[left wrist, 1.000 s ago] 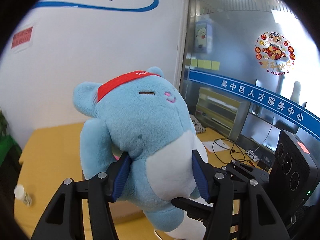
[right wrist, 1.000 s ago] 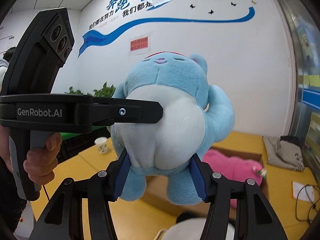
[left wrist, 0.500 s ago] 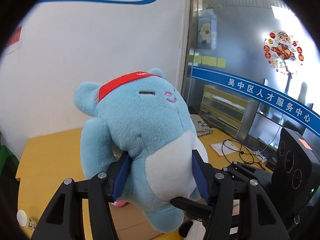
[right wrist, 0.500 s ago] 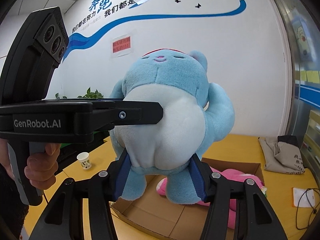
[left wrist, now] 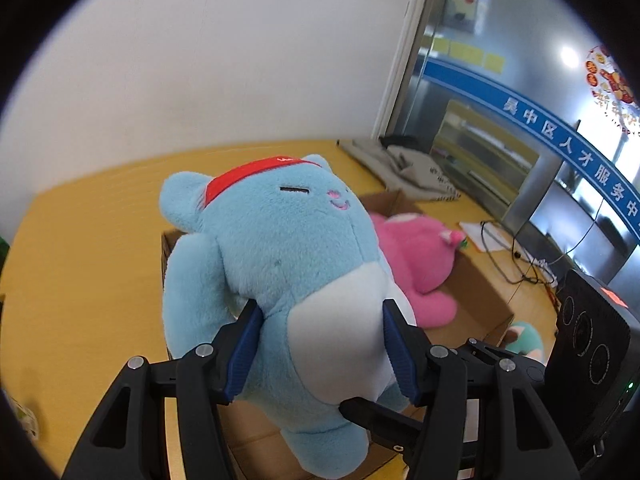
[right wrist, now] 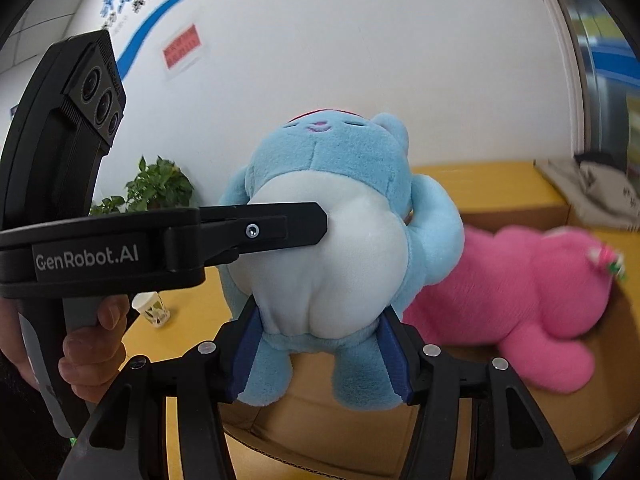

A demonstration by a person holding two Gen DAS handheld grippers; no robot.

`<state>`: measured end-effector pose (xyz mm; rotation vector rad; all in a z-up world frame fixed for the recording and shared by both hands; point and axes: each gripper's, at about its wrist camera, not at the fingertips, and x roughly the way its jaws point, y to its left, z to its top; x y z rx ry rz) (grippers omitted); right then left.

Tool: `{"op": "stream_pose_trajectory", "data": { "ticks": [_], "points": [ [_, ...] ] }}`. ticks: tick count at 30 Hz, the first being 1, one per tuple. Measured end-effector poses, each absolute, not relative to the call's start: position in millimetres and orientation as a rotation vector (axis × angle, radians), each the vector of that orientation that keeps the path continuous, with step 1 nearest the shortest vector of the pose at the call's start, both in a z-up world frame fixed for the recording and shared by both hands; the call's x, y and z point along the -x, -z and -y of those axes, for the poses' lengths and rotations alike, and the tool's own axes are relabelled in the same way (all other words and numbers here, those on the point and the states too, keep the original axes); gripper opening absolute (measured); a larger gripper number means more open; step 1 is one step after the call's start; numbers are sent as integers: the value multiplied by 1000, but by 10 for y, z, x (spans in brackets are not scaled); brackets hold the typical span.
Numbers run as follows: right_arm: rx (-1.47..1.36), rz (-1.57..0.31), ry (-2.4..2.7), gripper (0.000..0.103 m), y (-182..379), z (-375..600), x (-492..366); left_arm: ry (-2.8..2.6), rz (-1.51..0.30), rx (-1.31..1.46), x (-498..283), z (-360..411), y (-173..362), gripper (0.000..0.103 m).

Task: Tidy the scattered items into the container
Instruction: 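Lift the light-blue bear with both grippers and carry it over the box, then lower the light-blue bear into the box and open both grippers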

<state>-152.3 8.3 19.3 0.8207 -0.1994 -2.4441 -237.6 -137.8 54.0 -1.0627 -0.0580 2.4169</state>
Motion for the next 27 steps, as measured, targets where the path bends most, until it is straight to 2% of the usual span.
{"op": "stream_pose_trajectory", "data": {
  "ticks": [5,10,27],
  "points": [
    [-973,254,2416,60,333,95,1590,-2362,103,1210,2523,1549,-22,57],
    [-1087,219,2361,55,683,299,1573,-2354,101,1186,2398,1660,99,57],
    [-1129,156,2398,50,582,87,1324,-2300,354,1169,2390,1791,324,58]
  ]
}}
